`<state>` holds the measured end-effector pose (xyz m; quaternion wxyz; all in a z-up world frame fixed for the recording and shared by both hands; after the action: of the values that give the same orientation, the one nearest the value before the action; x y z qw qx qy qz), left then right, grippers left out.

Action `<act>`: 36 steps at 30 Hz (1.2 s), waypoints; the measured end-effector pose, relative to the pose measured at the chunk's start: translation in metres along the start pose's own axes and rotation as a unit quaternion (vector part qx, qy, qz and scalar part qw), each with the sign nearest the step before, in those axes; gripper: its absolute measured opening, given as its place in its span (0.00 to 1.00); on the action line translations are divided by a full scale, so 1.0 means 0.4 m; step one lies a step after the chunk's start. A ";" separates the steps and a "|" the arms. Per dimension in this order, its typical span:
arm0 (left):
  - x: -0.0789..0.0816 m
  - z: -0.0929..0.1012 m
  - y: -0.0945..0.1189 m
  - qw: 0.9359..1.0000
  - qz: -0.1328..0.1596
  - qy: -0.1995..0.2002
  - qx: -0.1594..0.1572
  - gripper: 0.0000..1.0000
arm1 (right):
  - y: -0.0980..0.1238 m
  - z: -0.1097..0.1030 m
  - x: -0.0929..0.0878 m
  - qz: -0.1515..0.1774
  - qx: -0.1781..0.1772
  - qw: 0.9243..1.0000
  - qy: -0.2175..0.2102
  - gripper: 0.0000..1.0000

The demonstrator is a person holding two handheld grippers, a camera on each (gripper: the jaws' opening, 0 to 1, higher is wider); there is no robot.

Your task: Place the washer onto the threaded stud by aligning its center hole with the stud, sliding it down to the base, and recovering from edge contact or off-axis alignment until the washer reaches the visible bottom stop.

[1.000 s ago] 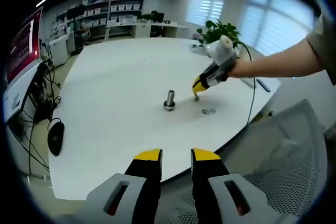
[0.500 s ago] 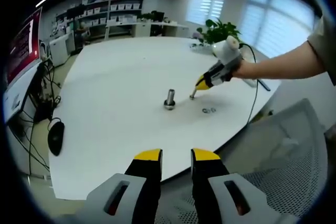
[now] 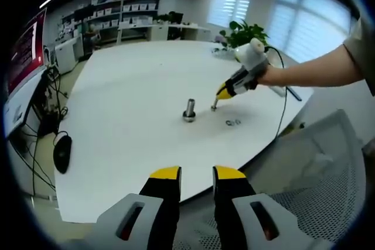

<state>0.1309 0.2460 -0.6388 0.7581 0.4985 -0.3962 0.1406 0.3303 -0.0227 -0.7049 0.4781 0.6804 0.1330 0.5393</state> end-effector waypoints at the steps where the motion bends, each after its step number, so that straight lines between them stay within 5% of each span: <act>1: 0.000 0.000 0.000 1.000 0.000 0.000 0.000 0.19 | 0.000 -0.001 0.000 0.001 0.001 1.000 0.002 0.10; 15: 0.001 0.000 0.001 1.000 0.002 0.001 -0.001 0.19 | 0.009 0.004 -0.017 -0.011 -0.004 1.000 0.014 0.16; 23: 0.006 -0.002 0.003 1.000 0.011 0.001 0.001 0.19 | -0.005 -0.051 -0.102 -0.074 0.035 0.997 -0.006 0.22; 26: 0.008 -0.001 0.004 1.000 0.015 0.001 0.001 0.19 | -0.015 -0.070 -0.142 -0.108 0.048 0.992 0.038 0.22; 36: 0.009 -0.002 0.005 1.000 0.021 0.001 0.001 0.19 | -0.036 -0.069 -0.141 -0.134 0.048 0.989 0.047 0.21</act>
<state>0.1324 0.2468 -0.6349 0.7548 0.4907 -0.4059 0.1572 0.2900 -0.0406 -0.7516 0.5061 0.6521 0.2711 0.4950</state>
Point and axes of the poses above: the point that each gripper's makers call its tool centre point, and the gripper's own axes: y roughly backward along the fingers, z roughly to its right, x roughly out of its top, the point moved 9 cm from there along y, roughly backward along the fingers, and after that the axes turned 2 degrees about z, right-handed, at the moved point
